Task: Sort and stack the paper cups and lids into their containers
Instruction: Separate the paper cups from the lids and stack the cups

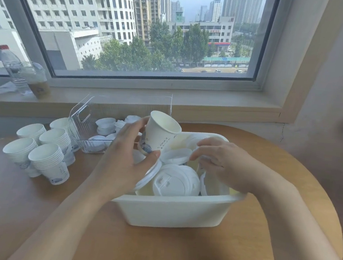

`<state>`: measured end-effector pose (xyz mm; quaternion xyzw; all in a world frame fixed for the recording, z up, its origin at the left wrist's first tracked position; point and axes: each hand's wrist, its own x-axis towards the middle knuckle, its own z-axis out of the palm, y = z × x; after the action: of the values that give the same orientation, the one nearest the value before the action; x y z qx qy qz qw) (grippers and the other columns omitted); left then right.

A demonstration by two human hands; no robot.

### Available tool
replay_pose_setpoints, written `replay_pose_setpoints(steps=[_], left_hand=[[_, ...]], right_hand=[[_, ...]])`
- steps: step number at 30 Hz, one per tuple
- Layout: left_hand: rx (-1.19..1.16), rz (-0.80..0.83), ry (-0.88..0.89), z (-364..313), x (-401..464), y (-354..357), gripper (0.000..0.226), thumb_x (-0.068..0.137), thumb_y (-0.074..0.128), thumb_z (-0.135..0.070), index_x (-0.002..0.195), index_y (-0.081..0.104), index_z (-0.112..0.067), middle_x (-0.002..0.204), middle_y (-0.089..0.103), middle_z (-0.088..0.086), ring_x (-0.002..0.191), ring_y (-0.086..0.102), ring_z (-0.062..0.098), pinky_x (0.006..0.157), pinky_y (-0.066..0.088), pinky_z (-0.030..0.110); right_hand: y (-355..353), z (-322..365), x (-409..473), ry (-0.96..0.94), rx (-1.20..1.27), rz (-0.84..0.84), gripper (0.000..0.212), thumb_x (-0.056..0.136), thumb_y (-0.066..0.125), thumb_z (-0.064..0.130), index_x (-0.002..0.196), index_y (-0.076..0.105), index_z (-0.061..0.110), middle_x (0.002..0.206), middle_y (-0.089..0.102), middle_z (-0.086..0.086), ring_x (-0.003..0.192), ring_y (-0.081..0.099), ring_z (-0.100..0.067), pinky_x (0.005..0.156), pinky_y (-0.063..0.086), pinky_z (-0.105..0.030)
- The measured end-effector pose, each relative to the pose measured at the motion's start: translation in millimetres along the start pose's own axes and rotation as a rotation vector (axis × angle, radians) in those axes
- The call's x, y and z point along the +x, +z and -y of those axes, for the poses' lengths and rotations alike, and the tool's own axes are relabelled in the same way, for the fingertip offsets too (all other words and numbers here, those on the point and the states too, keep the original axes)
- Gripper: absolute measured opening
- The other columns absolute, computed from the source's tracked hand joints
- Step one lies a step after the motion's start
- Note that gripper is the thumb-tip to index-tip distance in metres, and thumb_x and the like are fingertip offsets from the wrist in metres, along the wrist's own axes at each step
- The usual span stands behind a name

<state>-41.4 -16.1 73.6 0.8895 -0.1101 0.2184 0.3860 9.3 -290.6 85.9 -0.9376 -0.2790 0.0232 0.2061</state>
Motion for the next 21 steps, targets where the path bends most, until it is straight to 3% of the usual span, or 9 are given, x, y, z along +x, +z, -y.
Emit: replay_pose_setpoints(steps=[6, 12, 18, 21], left_hand=[[-0.028, 0.008, -0.014, 1, 0, -1, 0.068, 0.094, 0.075, -0.032, 0.143, 0.036, -0.057, 0.137, 0.057, -0.017, 0.119, 0.057, -0.007, 0.091, 0.042, 0.008], [-0.034, -0.005, -0.014, -1, 1, -1, 0.068, 0.095, 0.076, -0.026, 0.144, 0.038, -0.052, 0.138, 0.055, -0.016, 0.117, 0.055, -0.011, 0.086, 0.039, -0.002], [-0.037, -0.077, 0.023, 2, -1, -7, 0.068, 0.093, 0.079, -0.026, 0.142, 0.041, -0.054, 0.13, 0.048, -0.04, 0.118, 0.054, -0.012, 0.089, 0.041, 0.0], [-0.038, -0.101, 0.024, 4, -5, -13, 0.071, 0.091, 0.08, -0.03, 0.133, 0.039, -0.07, 0.129, 0.05, -0.044, 0.118, 0.059, -0.003, 0.097, 0.05, 0.021]], right_hand=[[-4, 1, -2, -0.008, -0.034, -0.051, 0.023, 0.107, 0.056, 0.028, 0.113, 0.071, 0.044, 0.131, 0.054, 0.027, 0.112, 0.058, -0.011, 0.1, 0.047, -0.035], [-4, 5, -3, -0.023, -0.065, -0.113, 0.018, 0.105, 0.061, 0.027, 0.095, 0.068, 0.041, 0.119, 0.054, 0.027, 0.098, 0.058, -0.007, 0.089, 0.047, -0.029], [-12, 7, -9, -0.009, -0.073, -0.111, 0.017, 0.105, 0.061, 0.032, 0.091, 0.064, 0.042, 0.122, 0.051, 0.023, 0.1, 0.057, -0.013, 0.09, 0.047, -0.034], [-16, 7, -11, -0.012, -0.041, -0.16, 0.015, 0.105, 0.061, 0.031, 0.093, 0.064, 0.04, 0.127, 0.052, 0.02, 0.104, 0.059, -0.017, 0.093, 0.048, -0.037]])
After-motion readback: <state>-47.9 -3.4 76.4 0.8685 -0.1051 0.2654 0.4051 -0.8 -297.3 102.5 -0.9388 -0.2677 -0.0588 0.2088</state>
